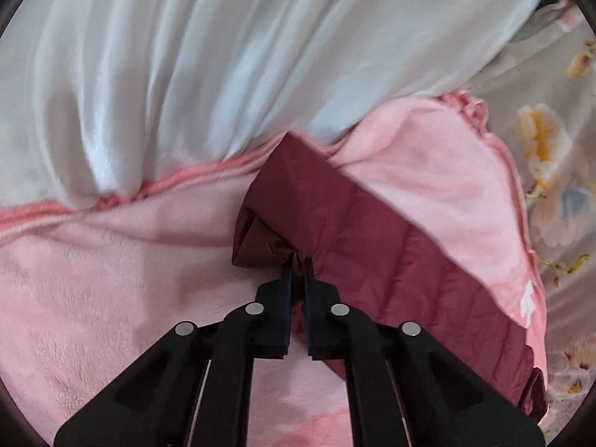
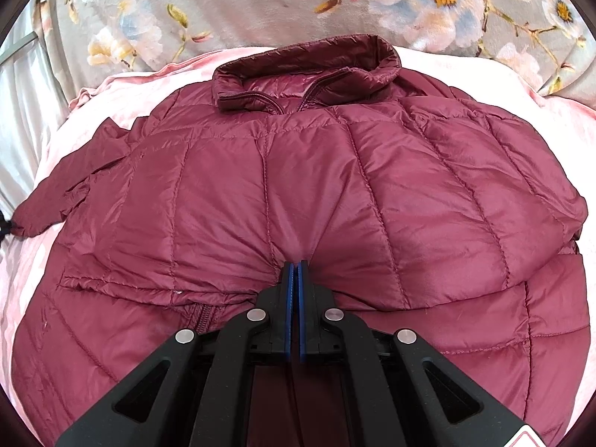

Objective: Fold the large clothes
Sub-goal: 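Grasp the other sleeve with the left gripper and lift it while the right gripper holds the body, then carry the sleeve across the jacket body with the left gripper and release it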

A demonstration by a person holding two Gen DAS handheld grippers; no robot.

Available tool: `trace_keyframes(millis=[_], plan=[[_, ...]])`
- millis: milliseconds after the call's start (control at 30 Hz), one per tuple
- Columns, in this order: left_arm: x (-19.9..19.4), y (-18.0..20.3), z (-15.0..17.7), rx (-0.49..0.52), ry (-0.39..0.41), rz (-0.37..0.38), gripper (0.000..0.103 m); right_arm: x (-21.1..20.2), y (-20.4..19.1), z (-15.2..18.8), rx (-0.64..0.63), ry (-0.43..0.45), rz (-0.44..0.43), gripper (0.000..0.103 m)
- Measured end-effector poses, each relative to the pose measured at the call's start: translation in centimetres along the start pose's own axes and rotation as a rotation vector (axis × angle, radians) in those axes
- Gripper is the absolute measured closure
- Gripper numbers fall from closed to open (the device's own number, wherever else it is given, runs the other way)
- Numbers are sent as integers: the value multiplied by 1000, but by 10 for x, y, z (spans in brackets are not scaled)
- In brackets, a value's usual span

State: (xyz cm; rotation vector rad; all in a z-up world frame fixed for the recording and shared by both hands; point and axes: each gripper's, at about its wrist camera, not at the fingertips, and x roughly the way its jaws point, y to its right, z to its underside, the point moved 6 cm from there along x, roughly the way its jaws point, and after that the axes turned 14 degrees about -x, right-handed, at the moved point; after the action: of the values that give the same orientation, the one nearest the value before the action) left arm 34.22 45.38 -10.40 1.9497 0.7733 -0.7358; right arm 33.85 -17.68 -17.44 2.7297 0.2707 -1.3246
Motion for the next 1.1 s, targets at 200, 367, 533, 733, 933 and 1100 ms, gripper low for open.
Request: trace_keyframes(millis=[200, 367, 533, 733, 933, 1100], plan=[[-65, 74, 2, 169, 114, 143, 102, 0, 0, 0, 4, 1, -1, 103], [-146, 171, 41, 348, 156, 345, 102, 0, 0, 0, 3, 1, 1, 103], [-220, 259, 109, 535, 150, 524, 102, -2, 1, -1, 8, 8, 2, 103], [-269, 331, 217, 721, 73, 671, 102, -43, 5, -8, 26, 108, -1, 102], [-281, 352, 329, 861, -39, 736, 102, -103, 25, -7, 65, 157, 10, 95], [-252, 351, 412, 906, -176, 706, 102, -123, 43, 13, 116, 147, -3, 95]])
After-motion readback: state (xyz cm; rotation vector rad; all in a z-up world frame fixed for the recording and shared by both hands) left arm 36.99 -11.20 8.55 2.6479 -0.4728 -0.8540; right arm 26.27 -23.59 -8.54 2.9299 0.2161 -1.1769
